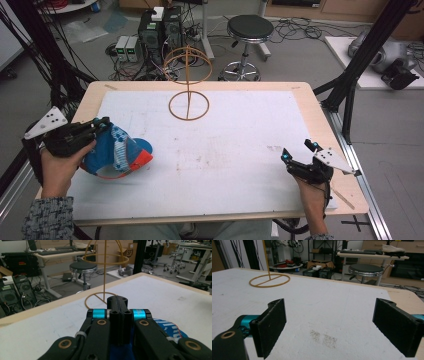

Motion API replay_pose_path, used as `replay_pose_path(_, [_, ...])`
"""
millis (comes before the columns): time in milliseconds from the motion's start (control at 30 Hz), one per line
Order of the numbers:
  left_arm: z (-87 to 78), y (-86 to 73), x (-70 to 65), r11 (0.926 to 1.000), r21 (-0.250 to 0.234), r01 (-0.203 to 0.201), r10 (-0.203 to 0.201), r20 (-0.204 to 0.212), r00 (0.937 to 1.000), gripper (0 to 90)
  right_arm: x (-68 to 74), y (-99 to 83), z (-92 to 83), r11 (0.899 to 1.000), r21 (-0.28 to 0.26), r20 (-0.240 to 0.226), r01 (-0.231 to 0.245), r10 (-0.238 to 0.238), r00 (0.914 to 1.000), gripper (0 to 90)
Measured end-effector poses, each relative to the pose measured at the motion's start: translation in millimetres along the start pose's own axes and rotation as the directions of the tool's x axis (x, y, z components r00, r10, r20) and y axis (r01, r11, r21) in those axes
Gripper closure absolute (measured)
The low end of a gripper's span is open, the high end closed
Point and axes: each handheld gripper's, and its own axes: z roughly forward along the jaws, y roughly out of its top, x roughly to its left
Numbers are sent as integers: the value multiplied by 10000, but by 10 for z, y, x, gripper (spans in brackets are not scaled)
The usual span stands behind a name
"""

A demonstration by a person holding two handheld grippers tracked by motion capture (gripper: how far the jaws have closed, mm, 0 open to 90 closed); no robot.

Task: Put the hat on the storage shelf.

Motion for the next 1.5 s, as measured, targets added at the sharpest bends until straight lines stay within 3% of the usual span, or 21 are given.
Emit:
replay_pose_path(133, [68,175,-21,9997,-149,-217,215,-136,9997,890,-15,1,5,10000,-25,7,1,-1,10000,107])
replay_pose_path(367, [185,456,51,9977,-556,-385,337,-851,9958,890,-42,1,15,10000,-58,25,-45,45,10000,108])
replay_pose_path(467, [237,568,98,9969,-637,-453,370,-1264,9913,890,-52,1,24,10000,-36,30,-41,41,10000,108])
replay_pose_path(633, [331,793,182,9950,-960,-270,83,-1902,9817,890,-56,-10,44,10000,-2,1,27,-27,10000,108])
replay_pose_path(900, [524,1147,280,9911,-1276,-376,44,-2515,9678,890,-46,-26,74,9998,146,-133,147,-145,9998,108])
replay_pose_path(1167, [687,1429,380,9807,-1957,-34,-531,-2829,9577,891,-77,-46,92,9998,198,-139,43,-40,9999,107])
replay_pose_path(1267, [737,1517,416,9771,-2125,135,-738,-2787,9575,891,-78,-48,91,9998,195,-109,-56,58,9999,107])
replay_pose_path(1500, [892,1700,463,9742,-2255,13,-682,-2889,9549,890,-89,-47,89,9999,147,-109,-38,40,9999,108])
